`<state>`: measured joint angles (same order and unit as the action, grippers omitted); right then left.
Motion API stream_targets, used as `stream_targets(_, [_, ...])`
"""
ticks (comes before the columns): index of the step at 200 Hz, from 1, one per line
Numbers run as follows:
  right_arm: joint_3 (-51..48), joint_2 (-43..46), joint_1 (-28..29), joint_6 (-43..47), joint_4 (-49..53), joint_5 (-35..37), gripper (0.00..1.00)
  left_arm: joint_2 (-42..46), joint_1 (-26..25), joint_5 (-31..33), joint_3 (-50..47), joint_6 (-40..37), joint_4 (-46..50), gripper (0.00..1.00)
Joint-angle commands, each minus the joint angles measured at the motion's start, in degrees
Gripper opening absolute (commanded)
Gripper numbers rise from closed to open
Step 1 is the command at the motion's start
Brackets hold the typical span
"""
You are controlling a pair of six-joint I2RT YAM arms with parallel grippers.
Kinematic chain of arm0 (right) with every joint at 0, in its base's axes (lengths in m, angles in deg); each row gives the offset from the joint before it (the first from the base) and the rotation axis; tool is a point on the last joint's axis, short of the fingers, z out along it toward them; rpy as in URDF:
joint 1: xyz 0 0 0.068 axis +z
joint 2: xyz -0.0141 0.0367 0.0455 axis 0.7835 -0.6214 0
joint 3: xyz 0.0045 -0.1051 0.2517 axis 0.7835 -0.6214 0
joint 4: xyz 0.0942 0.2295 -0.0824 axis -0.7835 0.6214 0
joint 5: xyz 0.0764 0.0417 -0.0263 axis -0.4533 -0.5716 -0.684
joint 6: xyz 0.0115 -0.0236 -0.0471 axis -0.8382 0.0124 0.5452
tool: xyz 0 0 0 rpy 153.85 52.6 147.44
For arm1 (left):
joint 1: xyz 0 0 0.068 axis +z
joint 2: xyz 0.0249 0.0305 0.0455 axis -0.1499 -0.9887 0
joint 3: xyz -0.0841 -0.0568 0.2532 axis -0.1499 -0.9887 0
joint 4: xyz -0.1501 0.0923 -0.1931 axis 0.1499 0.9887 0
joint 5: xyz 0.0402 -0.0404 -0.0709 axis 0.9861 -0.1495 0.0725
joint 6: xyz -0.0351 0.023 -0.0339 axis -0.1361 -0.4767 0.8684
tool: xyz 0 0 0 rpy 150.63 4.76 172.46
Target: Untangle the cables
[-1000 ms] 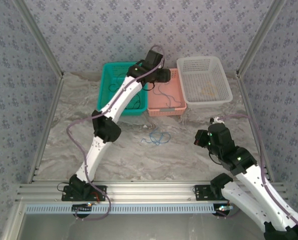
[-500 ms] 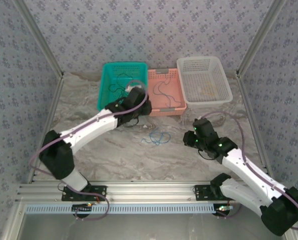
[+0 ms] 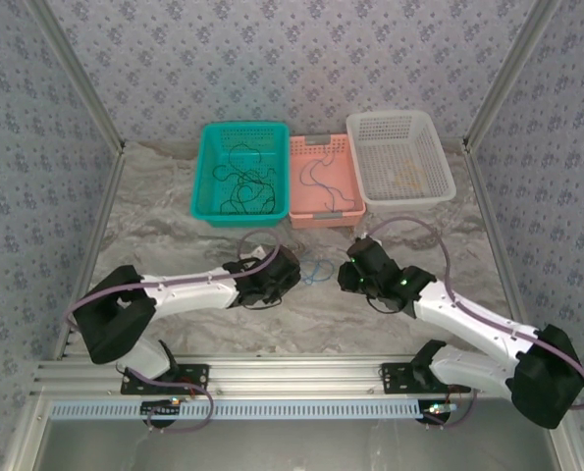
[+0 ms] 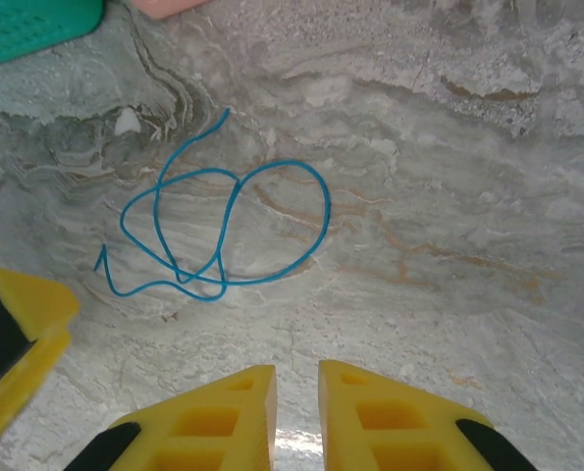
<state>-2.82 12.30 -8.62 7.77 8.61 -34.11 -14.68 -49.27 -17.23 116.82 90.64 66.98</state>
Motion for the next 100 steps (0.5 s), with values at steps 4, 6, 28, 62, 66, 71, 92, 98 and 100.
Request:
stream_targets(4, [0.47, 2.11, 0.60, -1.63, 0.53, 2.82, 0.20, -2.41, -0.79, 1.25, -1.97, 15.70, -7.07, 0.49])
stream_targets(6, [0.41, 2.25, 0.56, -1.64, 0.61, 2.84, 0.20, -2.62, -0.81, 1.14, -2.17, 16.25, -7.39, 0.49])
stream_targets(28, [0.09, 3.53, 0.55, -1.48, 1.16, 2.93, 0.20, -4.55, -1.00, 1.00, -3.60, 20.51, -10.46, 0.46])
stream_targets(62, [0.27, 4.66, 0.60, -1.12, 1.67, 2.98, 0.20, -8.85, 0.07, -0.21, -3.30, 22.24, -16.16, 0.46])
stream_targets(66, [0.23, 4.70, 0.55, -1.16, 1.69, 3.01, 0.20, -9.38, 0.16, -0.21, -3.27, 22.25, -16.82, 0.46])
stream_targets(71, [0.10, 4.78, 0.57, -1.18, 1.67, 2.94, 0.20, -9.92, 0.23, -0.14, -3.18, 22.22, -17.58, 0.46])
stream_targets(92, [-0.45, 4.79, 0.59, -1.12, 1.13, 2.50, 0.20, -11.15, 0.40, 1.31, -2.91, 22.65, -17.62, 0.40])
stream_targets(98, [-0.64, 4.59, 0.55, -1.21, 0.78, 2.42, 0.21, -11.24, 0.41, 1.67, -3.16, 22.69, -17.67, 0.36])
stream_targets(100, [-0.70, 4.61, 0.55, -1.20, 0.67, 2.38, 0.21, -11.20, 0.41, 1.84, -3.21, 22.66, -17.77, 0.34])
